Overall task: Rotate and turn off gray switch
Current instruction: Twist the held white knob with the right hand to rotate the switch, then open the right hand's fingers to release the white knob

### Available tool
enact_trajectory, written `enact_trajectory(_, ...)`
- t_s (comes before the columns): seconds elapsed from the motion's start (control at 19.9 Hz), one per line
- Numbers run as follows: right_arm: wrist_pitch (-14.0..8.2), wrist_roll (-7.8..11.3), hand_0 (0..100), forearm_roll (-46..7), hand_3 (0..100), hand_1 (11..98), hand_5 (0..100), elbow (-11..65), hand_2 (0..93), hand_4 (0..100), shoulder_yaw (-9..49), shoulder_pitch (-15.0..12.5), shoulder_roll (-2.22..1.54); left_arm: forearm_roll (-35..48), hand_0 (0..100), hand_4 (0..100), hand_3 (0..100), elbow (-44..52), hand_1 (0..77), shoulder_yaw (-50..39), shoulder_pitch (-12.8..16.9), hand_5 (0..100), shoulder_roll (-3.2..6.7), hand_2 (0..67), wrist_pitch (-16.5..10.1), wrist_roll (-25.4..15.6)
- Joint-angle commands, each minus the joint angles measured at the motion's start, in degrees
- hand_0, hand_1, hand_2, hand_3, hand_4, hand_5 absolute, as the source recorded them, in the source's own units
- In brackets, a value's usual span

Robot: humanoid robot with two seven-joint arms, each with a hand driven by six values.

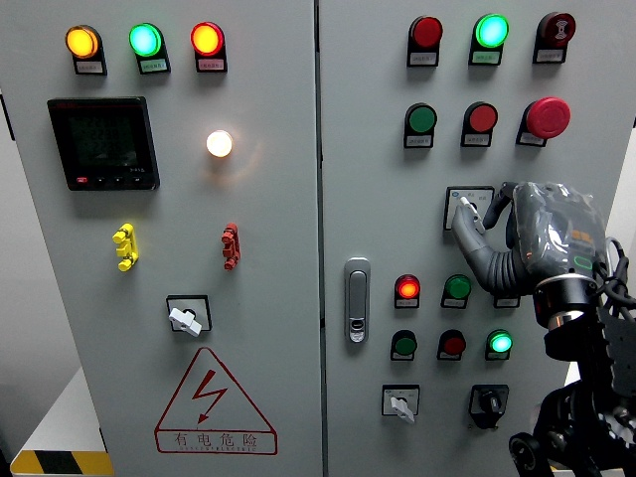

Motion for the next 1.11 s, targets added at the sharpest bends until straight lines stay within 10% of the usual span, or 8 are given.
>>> enact_trajectory(0.0, 0.00, -0.03, 57, 0.00, 100, 30.3, 100, 0.01, 70.2, 97, -0.08, 0.00, 0.00, 0.00, 0, 10, 18, 0.02, 0.0, 0.00, 0.00, 12, 0.00, 13.2, -0.04, 0.00)
enact_trajectory(1.05, -1.23, -0.11, 62, 0.00, 100, 31.2, 100, -0.25, 72.3, 96, -0.43, 0.00, 0.00, 0.00, 0, 9, 18, 0.02, 0.0, 0.00, 0.00, 12, 0.00, 13.2, 0.05, 0.00)
